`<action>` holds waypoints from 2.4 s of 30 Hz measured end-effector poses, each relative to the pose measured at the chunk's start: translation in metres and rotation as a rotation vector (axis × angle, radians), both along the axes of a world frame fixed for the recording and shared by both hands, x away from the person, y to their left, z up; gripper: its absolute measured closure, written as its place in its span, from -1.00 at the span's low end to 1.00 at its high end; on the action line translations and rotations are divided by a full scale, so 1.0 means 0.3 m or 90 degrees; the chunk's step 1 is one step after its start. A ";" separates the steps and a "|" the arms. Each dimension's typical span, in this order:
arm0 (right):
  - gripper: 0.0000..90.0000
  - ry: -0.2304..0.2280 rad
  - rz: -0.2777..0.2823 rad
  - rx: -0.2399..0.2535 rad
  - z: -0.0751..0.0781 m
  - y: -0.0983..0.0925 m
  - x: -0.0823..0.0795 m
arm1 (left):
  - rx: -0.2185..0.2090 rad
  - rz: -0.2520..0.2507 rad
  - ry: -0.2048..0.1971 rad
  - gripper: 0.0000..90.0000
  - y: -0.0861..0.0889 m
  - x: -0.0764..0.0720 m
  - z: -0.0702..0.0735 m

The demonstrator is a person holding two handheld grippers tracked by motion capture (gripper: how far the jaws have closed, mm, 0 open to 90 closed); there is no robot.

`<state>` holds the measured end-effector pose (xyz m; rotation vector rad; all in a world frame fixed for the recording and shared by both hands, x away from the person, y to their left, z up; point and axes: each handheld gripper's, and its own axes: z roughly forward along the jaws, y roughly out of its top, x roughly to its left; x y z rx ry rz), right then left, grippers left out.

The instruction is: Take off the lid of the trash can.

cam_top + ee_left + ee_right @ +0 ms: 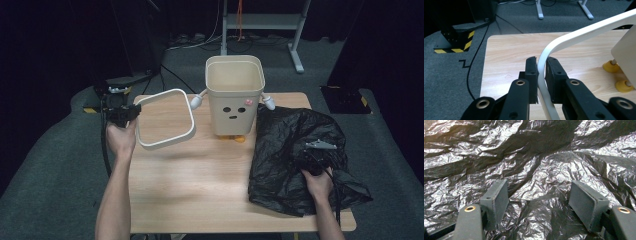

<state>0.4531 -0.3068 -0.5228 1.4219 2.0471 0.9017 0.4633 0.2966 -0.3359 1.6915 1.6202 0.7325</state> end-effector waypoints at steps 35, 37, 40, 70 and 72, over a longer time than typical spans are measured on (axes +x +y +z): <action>-0.30 0.000 -0.001 0.000 0.000 0.000 0.000 | -0.027 0.012 0.040 0.78 0.006 0.013 -0.196; -0.30 0.000 -0.001 0.000 0.000 0.000 0.000 | -0.032 0.010 0.040 0.78 0.000 0.015 -0.203; -0.30 0.000 -0.001 0.000 0.000 0.000 0.000 | -0.035 0.007 0.040 0.78 -0.009 0.020 -0.215; -0.31 -0.001 -0.003 -0.001 0.000 0.001 0.000 | -0.045 -0.020 0.064 0.78 -0.100 0.069 -0.338; -0.31 -0.001 -0.003 -0.001 0.000 0.001 0.000 | -0.045 -0.020 0.066 0.78 -0.103 0.073 -0.349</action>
